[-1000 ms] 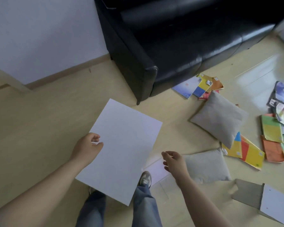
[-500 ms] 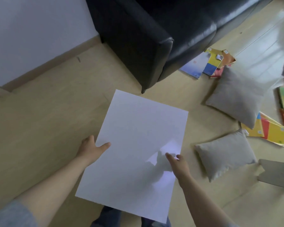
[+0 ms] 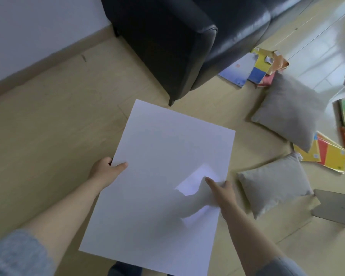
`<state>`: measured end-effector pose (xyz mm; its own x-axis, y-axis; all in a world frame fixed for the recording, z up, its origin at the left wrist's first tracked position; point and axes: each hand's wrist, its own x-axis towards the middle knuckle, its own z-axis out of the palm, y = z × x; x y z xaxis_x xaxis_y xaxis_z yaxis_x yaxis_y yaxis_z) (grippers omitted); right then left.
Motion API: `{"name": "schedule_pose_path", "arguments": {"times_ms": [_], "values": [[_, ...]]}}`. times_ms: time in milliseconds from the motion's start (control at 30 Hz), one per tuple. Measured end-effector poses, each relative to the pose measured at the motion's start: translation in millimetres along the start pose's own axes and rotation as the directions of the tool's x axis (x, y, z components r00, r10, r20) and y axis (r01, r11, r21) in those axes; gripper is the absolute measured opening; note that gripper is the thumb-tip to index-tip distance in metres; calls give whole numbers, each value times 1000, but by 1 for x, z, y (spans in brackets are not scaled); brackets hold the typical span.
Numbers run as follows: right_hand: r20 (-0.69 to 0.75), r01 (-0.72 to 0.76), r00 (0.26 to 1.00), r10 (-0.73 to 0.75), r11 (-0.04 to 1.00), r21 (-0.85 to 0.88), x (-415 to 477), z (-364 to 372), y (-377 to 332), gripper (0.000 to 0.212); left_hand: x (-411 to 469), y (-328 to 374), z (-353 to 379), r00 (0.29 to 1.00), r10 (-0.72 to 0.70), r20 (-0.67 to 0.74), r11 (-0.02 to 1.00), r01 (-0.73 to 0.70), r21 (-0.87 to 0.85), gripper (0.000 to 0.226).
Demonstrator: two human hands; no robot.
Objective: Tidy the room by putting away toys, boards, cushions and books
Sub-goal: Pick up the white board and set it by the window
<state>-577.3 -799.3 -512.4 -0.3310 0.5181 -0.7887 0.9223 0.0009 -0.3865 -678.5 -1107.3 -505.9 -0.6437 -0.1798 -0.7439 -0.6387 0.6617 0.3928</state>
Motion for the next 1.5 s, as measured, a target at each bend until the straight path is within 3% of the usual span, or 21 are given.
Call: {"name": "schedule_pose_path", "arguments": {"times_ms": [133,267,533,700,800,1000,1100,1233,1400,1500], "values": [[34,-43,999,42,998,45,11,-4,5,47,0,4,6,993,-46,-105,999,44,-25,35],[85,-67,994,64,997,35,14,-6,7,39,-2,8,3,993,-79,-93,997,79,-8,48],[17,-16,1000,16,999,-36,-24,-36,11,45,-39,3,-6,992,-96,-82,995,96,-4,58],[2,5,1000,-4,999,-35,-75,-80,8,62,-103,18,-28,995,-37,-93,999,37,4,52],[-48,28,998,-28,1000,-2,-111,-107,6,55,-146,31,-46,996,15,-91,1000,-16,-12,56],[-145,103,985,-91,992,73,-201,-161,15,42,-225,47,-82,998,48,30,999,-48,-12,77],[-187,110,978,-90,989,98,-236,-187,29,56,-261,54,-85,996,76,51,997,-76,-1,66],[-175,113,980,-91,986,122,-244,-214,74,82,-296,49,-78,989,89,118,995,-93,24,69],[-172,65,985,-25,970,235,-264,-258,96,86,-331,82,-49,973,127,191,992,-123,-35,54],[-199,69,980,-7,949,308,-263,-295,112,82,-349,115,-19,964,165,209,985,-172,17,53]]}}
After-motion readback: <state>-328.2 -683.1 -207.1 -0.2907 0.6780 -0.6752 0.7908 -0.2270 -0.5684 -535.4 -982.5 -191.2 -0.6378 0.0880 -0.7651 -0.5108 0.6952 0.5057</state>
